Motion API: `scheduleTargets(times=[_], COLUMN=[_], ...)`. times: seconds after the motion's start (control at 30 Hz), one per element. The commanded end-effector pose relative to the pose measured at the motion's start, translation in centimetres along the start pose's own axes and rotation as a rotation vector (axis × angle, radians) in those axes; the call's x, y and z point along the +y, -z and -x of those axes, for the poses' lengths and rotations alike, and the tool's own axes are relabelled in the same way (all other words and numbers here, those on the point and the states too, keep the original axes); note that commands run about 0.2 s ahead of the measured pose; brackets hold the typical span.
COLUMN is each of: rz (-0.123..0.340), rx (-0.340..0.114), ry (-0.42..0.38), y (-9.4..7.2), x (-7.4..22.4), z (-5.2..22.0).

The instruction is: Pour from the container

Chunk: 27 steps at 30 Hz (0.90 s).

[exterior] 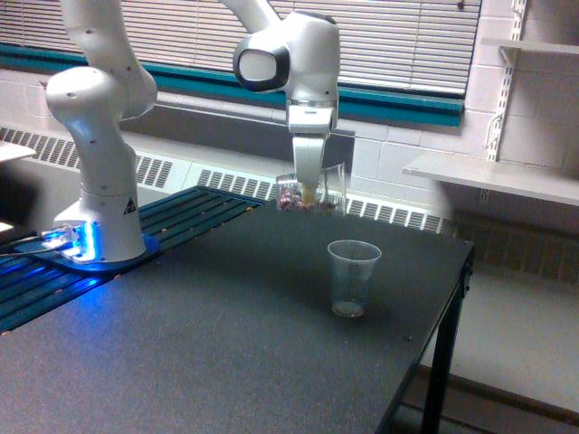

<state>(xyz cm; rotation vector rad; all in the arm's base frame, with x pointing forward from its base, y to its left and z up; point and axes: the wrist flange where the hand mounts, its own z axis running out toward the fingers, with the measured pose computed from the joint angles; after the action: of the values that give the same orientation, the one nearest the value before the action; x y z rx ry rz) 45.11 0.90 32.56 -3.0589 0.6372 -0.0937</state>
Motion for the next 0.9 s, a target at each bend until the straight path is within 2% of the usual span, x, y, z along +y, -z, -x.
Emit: scheduleTargets(times=[0.03, 0.47, 0.9], rz=[0.008, 0.055, 0.066], rx=[-0.023, -0.064, -0.115], ry=[0.014, 0.032, 0.061], y=[-0.3, -0.2, -0.9], x=[-0.5, -1.1, -2.1], z=[-0.4, -1.6, -1.4])
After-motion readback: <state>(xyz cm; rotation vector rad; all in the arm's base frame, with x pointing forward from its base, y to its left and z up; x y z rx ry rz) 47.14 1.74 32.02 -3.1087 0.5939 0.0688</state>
